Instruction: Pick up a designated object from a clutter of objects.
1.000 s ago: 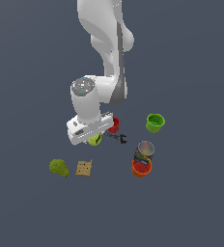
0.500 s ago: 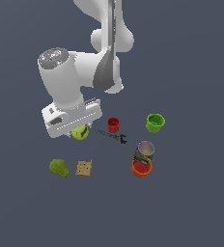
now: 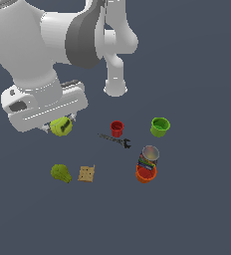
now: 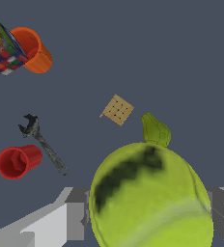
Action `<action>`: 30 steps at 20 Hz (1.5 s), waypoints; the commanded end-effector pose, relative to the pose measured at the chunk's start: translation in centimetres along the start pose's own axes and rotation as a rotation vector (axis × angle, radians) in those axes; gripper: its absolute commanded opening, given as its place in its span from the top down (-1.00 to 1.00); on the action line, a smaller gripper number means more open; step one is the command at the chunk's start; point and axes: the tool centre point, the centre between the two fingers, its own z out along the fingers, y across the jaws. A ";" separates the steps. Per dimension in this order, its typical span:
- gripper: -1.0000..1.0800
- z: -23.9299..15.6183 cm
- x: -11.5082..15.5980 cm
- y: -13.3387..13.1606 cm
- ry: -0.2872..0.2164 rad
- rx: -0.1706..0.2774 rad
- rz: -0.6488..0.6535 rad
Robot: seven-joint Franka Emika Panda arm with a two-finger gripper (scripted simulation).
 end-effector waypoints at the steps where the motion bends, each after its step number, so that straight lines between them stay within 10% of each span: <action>1: 1.00 -2.2 -0.1 1.2 0.000 0.000 -0.001; 30: 1.00 -13.2 -0.1 8.0 0.000 0.000 -0.001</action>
